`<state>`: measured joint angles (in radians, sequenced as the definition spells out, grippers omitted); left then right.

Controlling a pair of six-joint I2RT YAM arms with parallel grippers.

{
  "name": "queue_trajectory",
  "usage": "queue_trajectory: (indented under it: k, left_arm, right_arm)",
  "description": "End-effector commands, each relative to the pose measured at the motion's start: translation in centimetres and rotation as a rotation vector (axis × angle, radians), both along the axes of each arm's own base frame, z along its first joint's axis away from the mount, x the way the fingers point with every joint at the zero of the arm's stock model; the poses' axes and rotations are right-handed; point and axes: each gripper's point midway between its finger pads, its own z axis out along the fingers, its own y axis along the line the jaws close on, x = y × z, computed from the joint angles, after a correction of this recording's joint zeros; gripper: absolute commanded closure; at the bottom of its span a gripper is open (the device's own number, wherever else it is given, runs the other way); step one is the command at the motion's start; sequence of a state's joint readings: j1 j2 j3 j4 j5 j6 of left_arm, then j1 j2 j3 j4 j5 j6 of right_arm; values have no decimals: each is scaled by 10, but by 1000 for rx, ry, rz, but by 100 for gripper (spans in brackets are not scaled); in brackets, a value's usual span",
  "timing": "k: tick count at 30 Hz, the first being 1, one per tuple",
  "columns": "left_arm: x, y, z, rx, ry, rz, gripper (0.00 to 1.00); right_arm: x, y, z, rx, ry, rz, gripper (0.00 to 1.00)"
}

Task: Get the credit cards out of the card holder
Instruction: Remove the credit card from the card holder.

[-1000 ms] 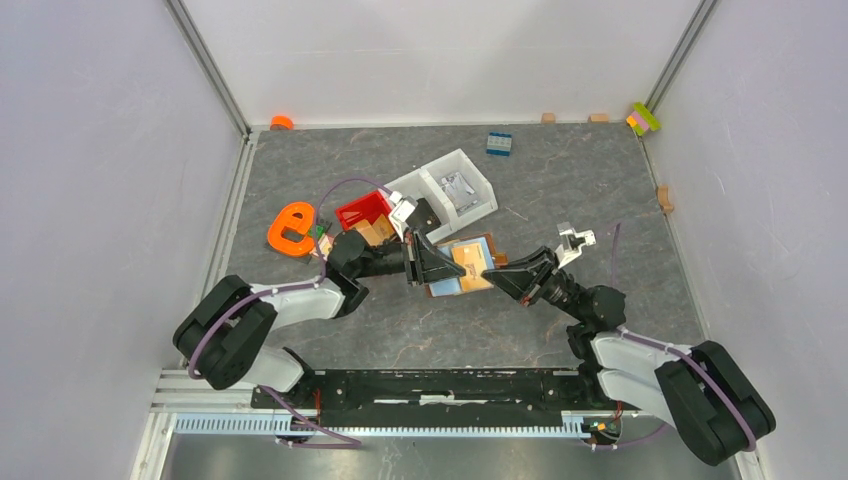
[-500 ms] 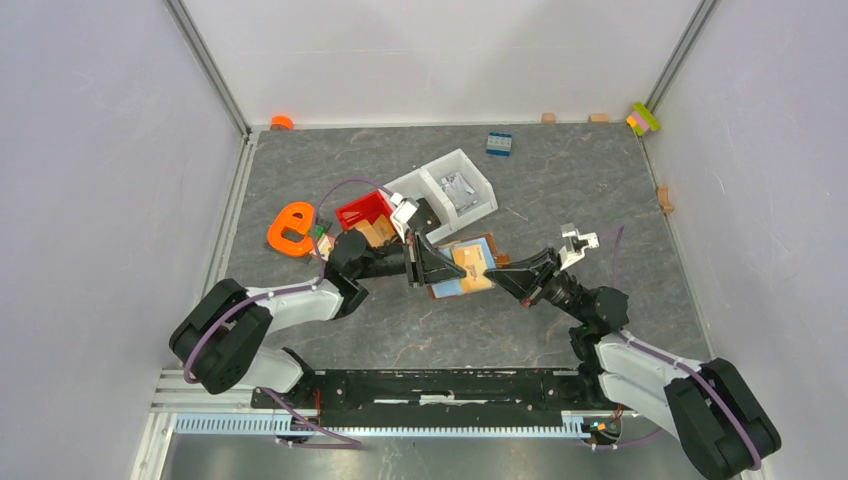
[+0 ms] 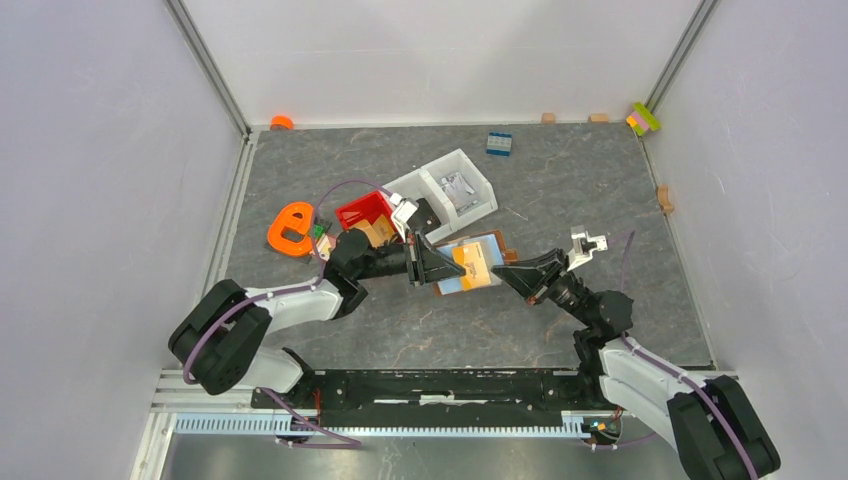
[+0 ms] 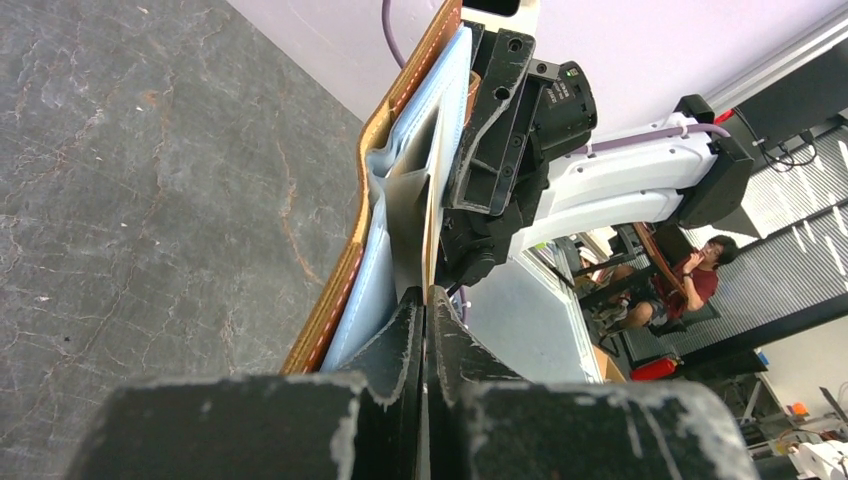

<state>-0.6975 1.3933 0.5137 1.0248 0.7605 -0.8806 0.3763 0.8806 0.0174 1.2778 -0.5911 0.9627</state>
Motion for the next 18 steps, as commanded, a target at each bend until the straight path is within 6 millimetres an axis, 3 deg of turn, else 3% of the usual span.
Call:
queue_trajectory:
  k: [1, 6, 8, 18]
  left_arm:
    - [3, 1, 13, -14, -70, 15, 98]
    - [11, 3, 6, 27, -64, 63, 98]
    - [14, 4, 2, 47, -64, 88, 98]
    - [31, 10, -13, 136, -33, 181, 98]
  right_arm:
    - [2, -9, 14, 47, -54, -47, 100]
    - [16, -18, 6, 37, -8, -112, 100]
    - [21, -23, -12, 12, 49, -146, 100]
    - [45, -44, -43, -37, 168, -287, 100]
